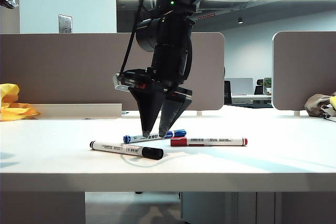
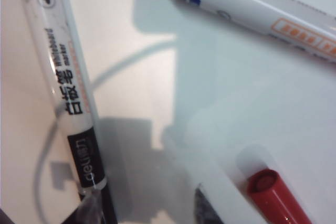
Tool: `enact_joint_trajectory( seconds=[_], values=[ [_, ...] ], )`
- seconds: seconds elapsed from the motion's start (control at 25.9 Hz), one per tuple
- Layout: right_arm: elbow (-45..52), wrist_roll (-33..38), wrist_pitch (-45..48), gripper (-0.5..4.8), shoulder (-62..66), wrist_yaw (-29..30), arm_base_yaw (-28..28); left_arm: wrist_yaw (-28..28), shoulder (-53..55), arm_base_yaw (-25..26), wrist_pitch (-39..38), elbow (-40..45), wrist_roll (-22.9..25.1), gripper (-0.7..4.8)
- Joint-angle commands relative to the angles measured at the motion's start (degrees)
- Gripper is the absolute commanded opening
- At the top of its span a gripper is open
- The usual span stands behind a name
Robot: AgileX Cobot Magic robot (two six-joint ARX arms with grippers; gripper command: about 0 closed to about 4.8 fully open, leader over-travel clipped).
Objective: Pick up the markers one by one and line them up horizontally in a straight line on the table.
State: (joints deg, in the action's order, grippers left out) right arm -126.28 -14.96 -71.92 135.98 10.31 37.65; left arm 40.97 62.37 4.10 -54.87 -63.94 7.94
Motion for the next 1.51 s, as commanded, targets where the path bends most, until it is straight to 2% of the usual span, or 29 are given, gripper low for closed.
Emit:
enact_joint_trajectory(
  seconds=[0.04,0.42,1.2,1.31,1.51],
  values=[
    [-0.39,-0.52,-0.28,2.29,-0.22,-0.15,0.33,0.39,-0.17,0.04,0.96,-0.24,0.22,-0.05],
    [-0.44,-3.13,0.66,2.29,-0.22,0.20,4.76,0.42,-0.17,0.04,1.51,-0.24,0.20,-0.05],
    [-0.39,-3.54,1.64,2.28,2.27,-0.20,4.24,0.42,-0.20,0.04,1.09,-0.24,0.17,-0.05],
    [-0.39,-3.54,1.95,1.65,2.73,-0.35,4.17,0.42,-0.20,0.04,1.11,-0.24,0.17,-0.05],
    [-0.39,-3.54,2.05,1.42,3.50,-1.51,4.17,0.44,-0.20,0.04,1.14,-0.24,0.17,-0.05]
  ],
)
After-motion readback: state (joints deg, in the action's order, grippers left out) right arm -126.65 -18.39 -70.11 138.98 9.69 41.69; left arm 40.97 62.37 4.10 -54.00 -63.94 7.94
